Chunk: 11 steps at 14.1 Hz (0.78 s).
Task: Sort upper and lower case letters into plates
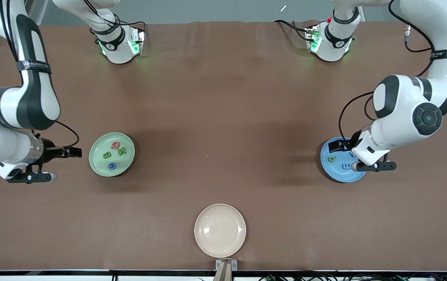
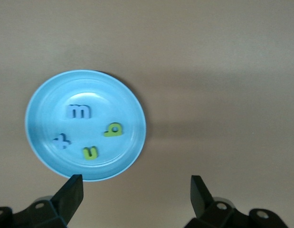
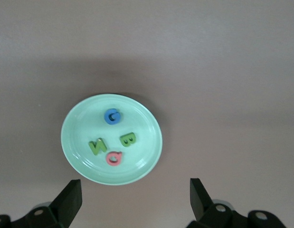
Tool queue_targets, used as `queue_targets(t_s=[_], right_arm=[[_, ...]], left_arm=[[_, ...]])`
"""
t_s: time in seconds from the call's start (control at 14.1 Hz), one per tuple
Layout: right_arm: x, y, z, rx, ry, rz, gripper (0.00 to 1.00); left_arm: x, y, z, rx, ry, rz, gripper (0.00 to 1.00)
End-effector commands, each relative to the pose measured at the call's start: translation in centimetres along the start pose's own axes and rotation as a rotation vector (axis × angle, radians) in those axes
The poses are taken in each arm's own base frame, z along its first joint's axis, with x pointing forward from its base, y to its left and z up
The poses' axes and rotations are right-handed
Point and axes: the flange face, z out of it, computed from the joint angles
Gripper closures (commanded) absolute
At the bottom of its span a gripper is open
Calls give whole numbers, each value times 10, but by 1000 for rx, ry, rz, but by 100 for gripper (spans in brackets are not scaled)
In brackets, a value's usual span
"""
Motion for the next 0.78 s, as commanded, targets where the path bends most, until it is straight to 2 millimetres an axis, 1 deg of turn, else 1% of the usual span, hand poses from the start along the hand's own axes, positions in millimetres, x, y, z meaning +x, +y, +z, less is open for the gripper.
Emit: queue_targets(t_s=[0.0, 0.07, 0.21, 0.36, 0.57, 0.71], right_arm=[[-15, 16, -17, -5, -1, -12, 0], [-19, 21, -23, -3, 0, -8, 0], [-24, 30, -44, -20, 2, -31, 0], [-25, 44, -56, -17, 9, -30, 0], [-28, 50, -67, -17, 6, -20, 0], [-27, 49, -70, -15, 12, -18, 0]], left_arm=[[-9, -9, -36, -13, 13, 11, 1], [-13, -20, -57, -18, 36, 16, 1], [-29, -41, -99, -22, 60, 33, 1], [-44, -58, -135, -22, 95, 50, 1], [-68, -60, -175, -20, 127, 89, 1], [-81, -59, -204, -20, 174, 89, 1]])
